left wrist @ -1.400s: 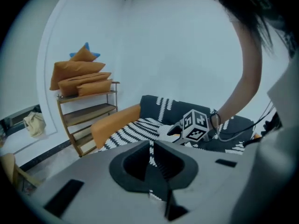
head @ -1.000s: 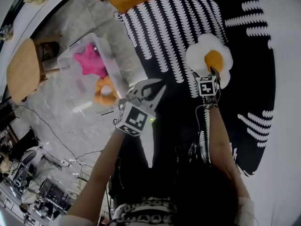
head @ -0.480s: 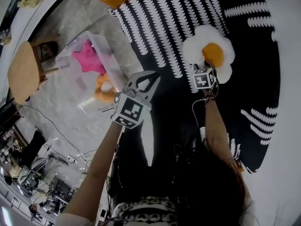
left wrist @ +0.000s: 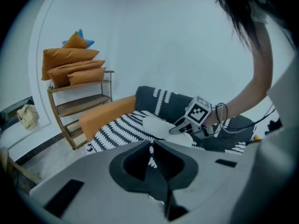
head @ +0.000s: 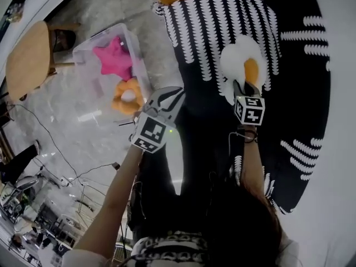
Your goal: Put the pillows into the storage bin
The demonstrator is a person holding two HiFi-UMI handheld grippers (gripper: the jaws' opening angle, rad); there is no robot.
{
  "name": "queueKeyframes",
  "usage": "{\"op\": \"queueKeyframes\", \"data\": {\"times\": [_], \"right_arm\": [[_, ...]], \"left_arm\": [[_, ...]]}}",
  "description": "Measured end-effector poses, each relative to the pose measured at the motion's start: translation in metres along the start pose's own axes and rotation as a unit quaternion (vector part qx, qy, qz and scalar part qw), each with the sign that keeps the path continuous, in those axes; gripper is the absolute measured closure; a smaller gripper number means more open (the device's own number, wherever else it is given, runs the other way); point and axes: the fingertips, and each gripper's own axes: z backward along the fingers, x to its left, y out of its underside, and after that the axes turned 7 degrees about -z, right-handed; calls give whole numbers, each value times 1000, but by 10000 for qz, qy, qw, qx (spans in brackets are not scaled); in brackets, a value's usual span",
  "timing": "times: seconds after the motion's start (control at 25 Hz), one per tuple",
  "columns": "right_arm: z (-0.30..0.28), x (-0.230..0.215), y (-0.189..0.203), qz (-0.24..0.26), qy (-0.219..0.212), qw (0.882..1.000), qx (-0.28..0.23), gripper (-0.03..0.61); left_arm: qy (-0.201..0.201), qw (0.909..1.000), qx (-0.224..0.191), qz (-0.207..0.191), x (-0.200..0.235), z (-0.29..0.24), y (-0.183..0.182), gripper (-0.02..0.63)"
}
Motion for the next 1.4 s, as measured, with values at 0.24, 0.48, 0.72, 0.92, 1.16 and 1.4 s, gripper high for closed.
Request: {"op": "queueKeyframes", "data": {"times": [0.24, 0.48, 0.72, 0.92, 1.16, 1.4], "right_arm": [[5, 182, -34, 1082, -979, 9888, -327, 476], [-23, 393, -17, 2373, -1983, 9508, -182, 476], [-76, 583, 22, 3852, -2451, 8896, 110, 472], [-131, 665, 65, 5344, -2210, 8154, 272, 444], [-156, 689, 99, 6049, -1970, 7691, 615, 345], [-93, 674, 90, 5341, -2198, 8146, 524, 331]], "left_arm": [[-586, 9975, 45, 382, 47, 105, 69, 589], [-1371, 9874, 156, 780, 86, 232, 154, 589], [-2007, 9691, 325, 1398, 108, 344, 255, 589], [-2436, 9512, 475, 1834, 99, 408, 321, 589], [-2668, 9368, 520, 2203, 94, 440, 376, 589], [-2514, 9402, 243, 2287, 92, 442, 371, 589]]}}
